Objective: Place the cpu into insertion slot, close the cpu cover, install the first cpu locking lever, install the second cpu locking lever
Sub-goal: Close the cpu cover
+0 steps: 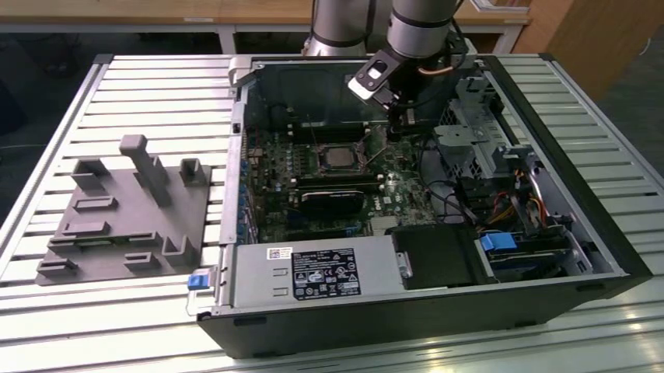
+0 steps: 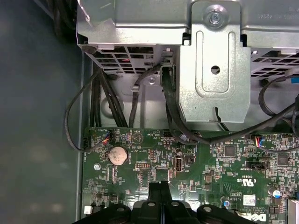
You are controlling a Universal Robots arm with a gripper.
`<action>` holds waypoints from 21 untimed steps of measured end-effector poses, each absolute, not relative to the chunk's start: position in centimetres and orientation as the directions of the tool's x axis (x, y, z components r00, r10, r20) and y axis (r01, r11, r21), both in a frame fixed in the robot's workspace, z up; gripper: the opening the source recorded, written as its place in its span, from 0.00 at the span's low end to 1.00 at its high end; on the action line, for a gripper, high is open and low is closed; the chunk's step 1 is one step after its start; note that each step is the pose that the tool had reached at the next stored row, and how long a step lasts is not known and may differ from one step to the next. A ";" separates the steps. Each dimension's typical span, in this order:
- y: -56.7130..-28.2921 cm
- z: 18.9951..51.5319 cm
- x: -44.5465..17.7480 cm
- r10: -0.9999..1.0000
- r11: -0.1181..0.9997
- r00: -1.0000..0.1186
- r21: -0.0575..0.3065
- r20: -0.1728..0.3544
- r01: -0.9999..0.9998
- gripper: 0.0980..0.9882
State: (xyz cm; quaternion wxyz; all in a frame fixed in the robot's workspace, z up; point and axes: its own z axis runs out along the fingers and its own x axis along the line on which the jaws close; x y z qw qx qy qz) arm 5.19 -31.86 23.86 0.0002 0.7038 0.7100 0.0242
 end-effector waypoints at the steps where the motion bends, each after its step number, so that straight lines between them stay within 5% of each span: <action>1: -31.9 23.9 5.2 0.999 0.008 -0.009 0.035 0.034 0.999 0.02; 21: -31.9 23.9 3.7 0.999 0.008 -0.009 0.035 0.034 0.999 0.02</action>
